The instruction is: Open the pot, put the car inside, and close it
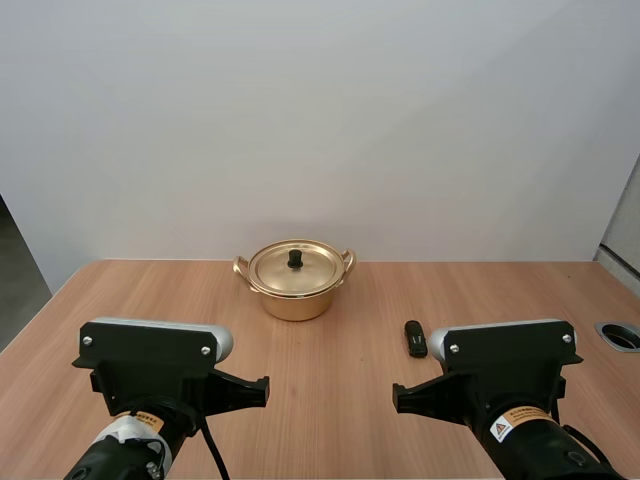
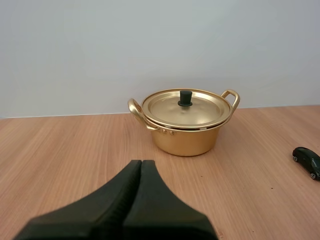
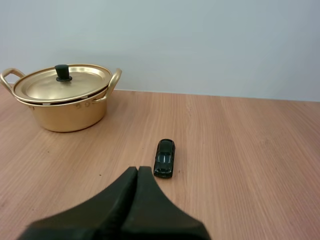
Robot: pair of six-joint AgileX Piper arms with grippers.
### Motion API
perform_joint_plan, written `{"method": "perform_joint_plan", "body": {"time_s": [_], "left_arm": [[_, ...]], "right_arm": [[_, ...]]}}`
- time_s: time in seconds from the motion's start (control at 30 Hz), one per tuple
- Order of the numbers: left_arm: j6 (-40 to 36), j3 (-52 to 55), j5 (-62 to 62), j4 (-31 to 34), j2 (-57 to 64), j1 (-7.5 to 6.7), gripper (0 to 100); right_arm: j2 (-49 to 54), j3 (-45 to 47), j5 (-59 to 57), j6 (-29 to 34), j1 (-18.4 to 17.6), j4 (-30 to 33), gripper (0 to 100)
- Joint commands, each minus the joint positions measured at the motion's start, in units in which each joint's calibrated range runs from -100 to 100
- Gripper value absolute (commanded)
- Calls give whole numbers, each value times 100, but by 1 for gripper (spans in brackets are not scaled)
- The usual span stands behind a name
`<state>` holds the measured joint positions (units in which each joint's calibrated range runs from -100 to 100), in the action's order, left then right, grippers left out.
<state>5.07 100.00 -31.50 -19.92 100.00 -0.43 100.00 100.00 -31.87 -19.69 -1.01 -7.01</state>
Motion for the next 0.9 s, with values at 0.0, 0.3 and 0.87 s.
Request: {"method": "perform_joint_plan", "body": {"time_s": [0.0,0.3,0.87], "left_arm": [[1,0,4,-4,0,0,0],[1,0,4,-4,0,0,0],[843,-2572,-1738,210,-2986,7,0]], "right_arm": [[0,0,4,-2,0,1,0],[0,0,4,-2,0,1,0],[-2356,-2322,-535,-15,147,563,0]]}}
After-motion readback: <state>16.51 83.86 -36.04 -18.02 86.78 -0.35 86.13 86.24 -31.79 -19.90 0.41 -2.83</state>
